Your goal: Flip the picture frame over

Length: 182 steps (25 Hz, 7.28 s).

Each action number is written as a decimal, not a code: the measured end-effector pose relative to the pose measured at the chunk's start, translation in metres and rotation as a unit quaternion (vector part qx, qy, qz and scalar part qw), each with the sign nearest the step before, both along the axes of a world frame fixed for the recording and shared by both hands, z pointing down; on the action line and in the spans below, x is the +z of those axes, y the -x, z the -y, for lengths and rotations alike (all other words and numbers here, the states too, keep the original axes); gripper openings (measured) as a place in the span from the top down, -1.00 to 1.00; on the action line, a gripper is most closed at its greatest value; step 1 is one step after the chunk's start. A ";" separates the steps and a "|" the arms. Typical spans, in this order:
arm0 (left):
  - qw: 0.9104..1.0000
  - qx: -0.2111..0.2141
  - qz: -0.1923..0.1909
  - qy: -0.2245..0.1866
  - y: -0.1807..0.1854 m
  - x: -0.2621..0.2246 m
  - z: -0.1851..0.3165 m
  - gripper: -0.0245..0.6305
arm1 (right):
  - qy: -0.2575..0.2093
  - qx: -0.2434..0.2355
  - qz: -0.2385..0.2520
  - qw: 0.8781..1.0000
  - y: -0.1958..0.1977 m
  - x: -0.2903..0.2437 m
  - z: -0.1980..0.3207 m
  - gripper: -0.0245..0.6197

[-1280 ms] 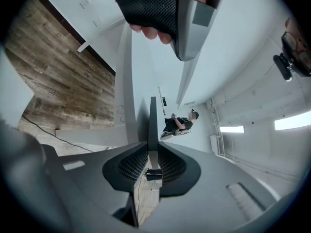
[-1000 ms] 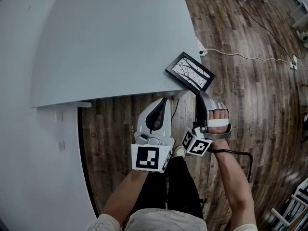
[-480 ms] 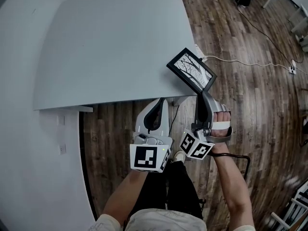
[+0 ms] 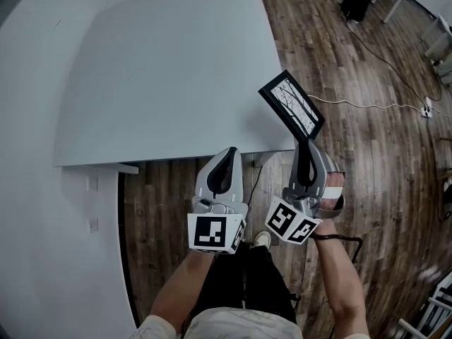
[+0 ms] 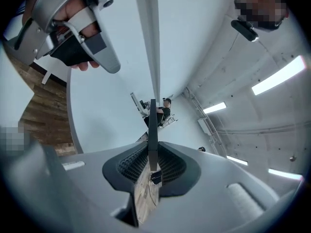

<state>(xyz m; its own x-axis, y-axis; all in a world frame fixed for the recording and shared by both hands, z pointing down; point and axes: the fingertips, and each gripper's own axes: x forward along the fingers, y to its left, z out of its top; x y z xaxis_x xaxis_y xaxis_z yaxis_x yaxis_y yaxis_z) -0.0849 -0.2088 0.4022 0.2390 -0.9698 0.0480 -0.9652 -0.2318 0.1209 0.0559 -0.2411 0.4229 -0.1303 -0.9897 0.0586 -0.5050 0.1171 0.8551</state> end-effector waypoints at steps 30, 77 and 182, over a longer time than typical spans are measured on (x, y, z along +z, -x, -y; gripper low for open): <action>0.998 -0.017 0.020 -0.062 0.014 -0.078 -0.015 0.93 | 0.185 -0.051 0.494 0.848 -0.007 -0.086 0.000 0.65; 1.000 -0.027 0.007 -0.012 0.022 -0.011 -0.021 0.93 | 0.388 0.000 0.822 0.416 -0.003 0.090 -0.018 0.65; 0.997 0.019 0.015 -0.068 -0.012 -0.073 -0.034 0.93 | 0.296 -0.035 0.822 0.484 -0.044 -0.002 -0.028 0.86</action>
